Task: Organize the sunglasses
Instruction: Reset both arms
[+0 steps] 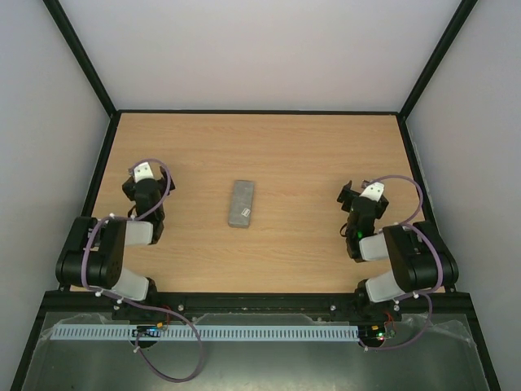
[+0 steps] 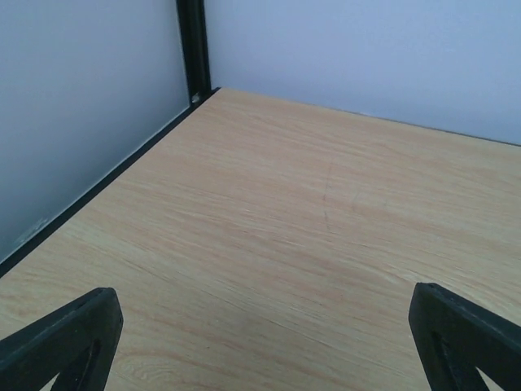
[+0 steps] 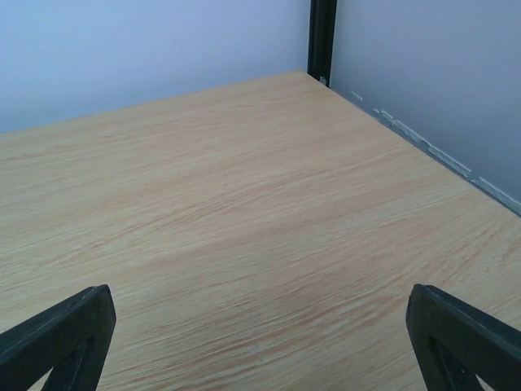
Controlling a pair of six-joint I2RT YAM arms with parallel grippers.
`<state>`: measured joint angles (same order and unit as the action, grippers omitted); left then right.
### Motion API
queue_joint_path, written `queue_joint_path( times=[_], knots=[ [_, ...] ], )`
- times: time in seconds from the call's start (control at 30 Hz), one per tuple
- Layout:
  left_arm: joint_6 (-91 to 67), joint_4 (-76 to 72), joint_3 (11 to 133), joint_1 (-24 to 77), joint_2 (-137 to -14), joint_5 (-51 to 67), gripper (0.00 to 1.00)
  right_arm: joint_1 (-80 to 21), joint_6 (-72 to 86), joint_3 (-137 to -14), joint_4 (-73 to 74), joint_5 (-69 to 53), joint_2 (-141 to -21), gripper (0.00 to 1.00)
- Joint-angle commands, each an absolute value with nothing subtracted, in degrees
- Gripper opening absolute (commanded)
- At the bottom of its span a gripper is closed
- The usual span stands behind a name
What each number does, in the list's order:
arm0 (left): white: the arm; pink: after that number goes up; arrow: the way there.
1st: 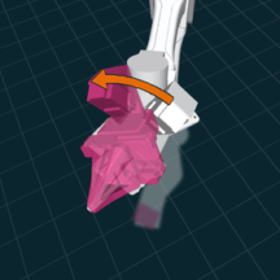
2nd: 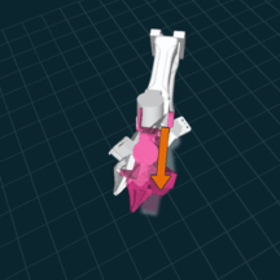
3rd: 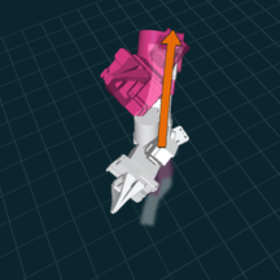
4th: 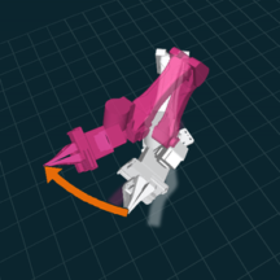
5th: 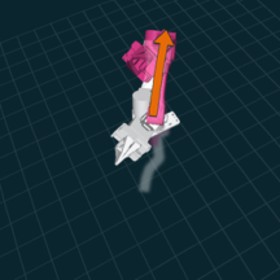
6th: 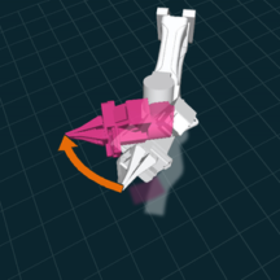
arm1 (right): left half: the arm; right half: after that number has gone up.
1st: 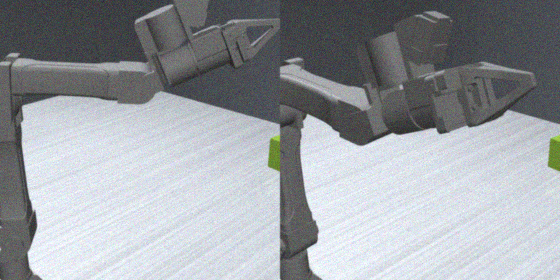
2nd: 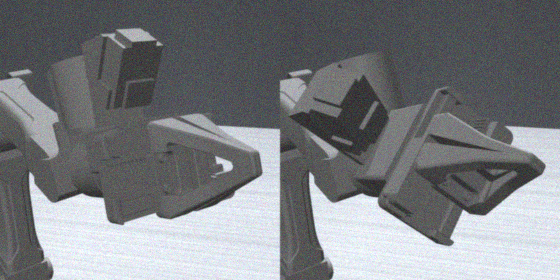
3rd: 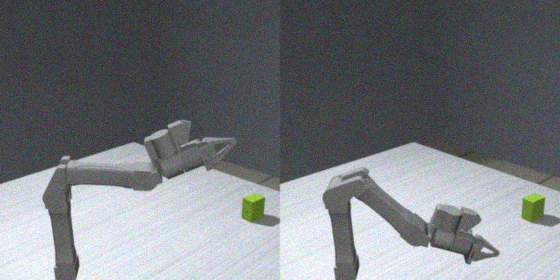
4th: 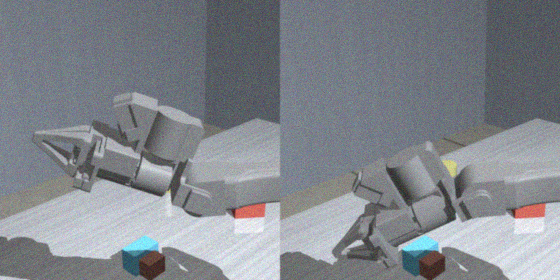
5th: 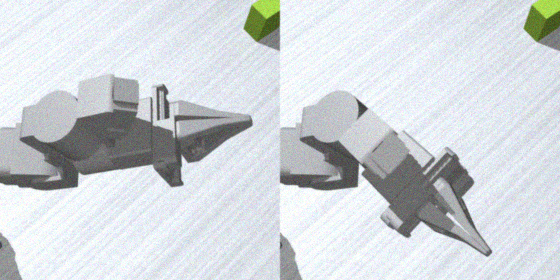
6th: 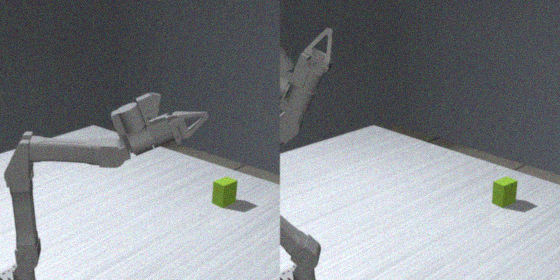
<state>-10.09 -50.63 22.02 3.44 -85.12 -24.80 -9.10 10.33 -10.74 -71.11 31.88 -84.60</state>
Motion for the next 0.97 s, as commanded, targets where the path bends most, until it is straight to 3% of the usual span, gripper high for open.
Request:
queue_joint_path(
  times=[0.0, 0.13, 0.2, 0.27, 0.37, 0.93],
  knots=[
    [-6.5, -68.1, 15.4, 2.2, -84.9, -18.7, 0.99, -8.8, 8.4, -9.0, -78.3, 29.4, -84.4, 0.98],
    [-7.0, -71.7, 13.7, 2.1, -85.9, -19.5, 1.00, -8.8, 5.7, -4.3, -96.7, 27.1, -91.8, 0.99],
    [-7.2, -73.1, 13.5, 2.1, -87.0, -20.6, 1.00, -8.6, 8.0, -7.7, -81.4, 26.7, -86.7, 0.99],
    [-6.8, -75.5, 12.8, 2.2, -87.8, -20.6, 0.99, -8.1, 7.5, -8.5, -85.7, 27.0, -90.0, 0.99],
    [-6.8, -73.7, 13.4, 2.3, -87.7, -20.2, 1.00, -7.5, 8.7, -10.8, -77.1, 26.0, -87.9, 0.99],
    [-6.8, -74.8, 12.9, 2.1, -87.7, -19.6, 0.99, -7.3, 8.4, -10.6, -78.8, 25.7, -88.3, 0.99]
  ],
)
